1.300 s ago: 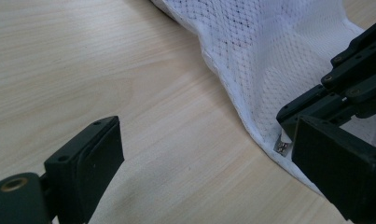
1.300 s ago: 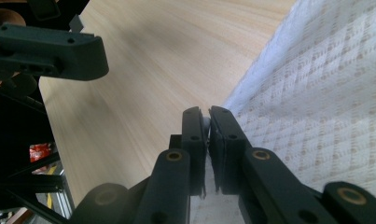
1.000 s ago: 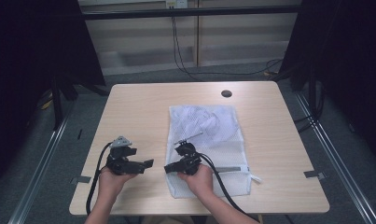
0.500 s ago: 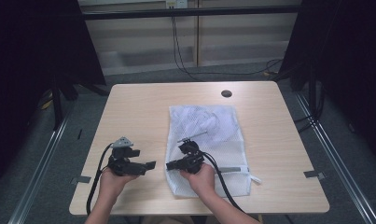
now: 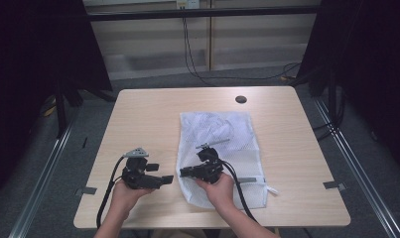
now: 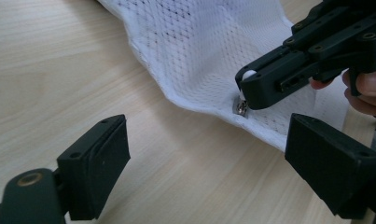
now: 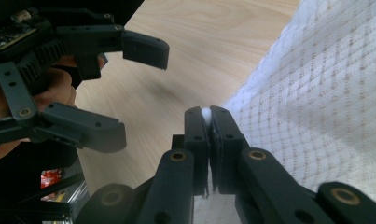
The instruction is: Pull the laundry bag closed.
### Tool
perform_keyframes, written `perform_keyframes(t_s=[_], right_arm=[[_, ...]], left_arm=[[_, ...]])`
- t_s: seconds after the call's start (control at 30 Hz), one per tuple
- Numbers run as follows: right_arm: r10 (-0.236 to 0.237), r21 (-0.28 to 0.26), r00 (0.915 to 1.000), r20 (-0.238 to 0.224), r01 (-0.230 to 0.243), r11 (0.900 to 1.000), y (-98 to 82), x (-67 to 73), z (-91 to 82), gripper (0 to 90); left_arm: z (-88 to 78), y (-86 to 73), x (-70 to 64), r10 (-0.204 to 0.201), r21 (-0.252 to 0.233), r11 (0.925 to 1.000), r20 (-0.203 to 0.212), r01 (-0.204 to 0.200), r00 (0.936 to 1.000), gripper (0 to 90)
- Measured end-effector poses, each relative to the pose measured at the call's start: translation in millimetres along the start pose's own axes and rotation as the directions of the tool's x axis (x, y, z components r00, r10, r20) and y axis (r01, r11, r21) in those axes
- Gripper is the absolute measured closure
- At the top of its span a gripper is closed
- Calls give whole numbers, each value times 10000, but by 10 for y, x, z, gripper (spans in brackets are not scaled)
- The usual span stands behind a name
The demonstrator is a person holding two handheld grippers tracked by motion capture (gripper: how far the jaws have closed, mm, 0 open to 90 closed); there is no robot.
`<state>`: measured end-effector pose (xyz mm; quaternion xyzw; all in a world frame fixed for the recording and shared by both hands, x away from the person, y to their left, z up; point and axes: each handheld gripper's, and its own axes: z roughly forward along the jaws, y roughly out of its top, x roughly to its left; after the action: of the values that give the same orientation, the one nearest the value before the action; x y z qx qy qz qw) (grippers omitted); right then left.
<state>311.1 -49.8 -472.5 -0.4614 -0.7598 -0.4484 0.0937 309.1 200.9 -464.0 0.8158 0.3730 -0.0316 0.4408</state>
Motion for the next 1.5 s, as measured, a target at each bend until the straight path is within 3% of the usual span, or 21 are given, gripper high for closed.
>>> perform_keyframes(t_s=[0.2,0.47,0.73,0.8,1.13,1.23,1.33,1.47,1.5], right_arm=[[-64,-253,10000,30,64,9997,7,3,-45,864],[-115,-509,9999,94,120,9986,15,7,-117,865],[-118,-592,9999,124,125,9982,11,10,-136,865],[-166,-576,9997,183,177,9982,3,20,-130,865],[-132,-569,9999,88,137,9983,-10,29,-115,865],[-67,-582,10000,42,70,9983,-10,26,-120,865],[-36,-571,10000,-9,35,9984,-11,22,-130,865],[45,-623,10000,-31,-47,9980,-16,7,-161,866],[74,-614,10000,-58,-78,9981,-17,-1,-168,866]], left_arm=[[41,5,-37,-119,153,9998,460,112,9989,178],[132,25,-96,-148,498,9987,972,99,9952,351],[222,39,-134,-709,775,9951,1349,608,9883,411],[234,51,-130,-874,705,9945,1587,770,9834,418],[346,65,-158,-1022,885,9921,1566,891,9824,500],[400,60,-154,-1399,857,9881,1595,1274,9772,531],[433,60,-165,-1350,877,9884,1384,1236,9811,627],[435,58,-173,-1185,963,9896,1249,1068,9851,844],[435,60,-175,-1200,982,9893,1217,1083,9853,862]])
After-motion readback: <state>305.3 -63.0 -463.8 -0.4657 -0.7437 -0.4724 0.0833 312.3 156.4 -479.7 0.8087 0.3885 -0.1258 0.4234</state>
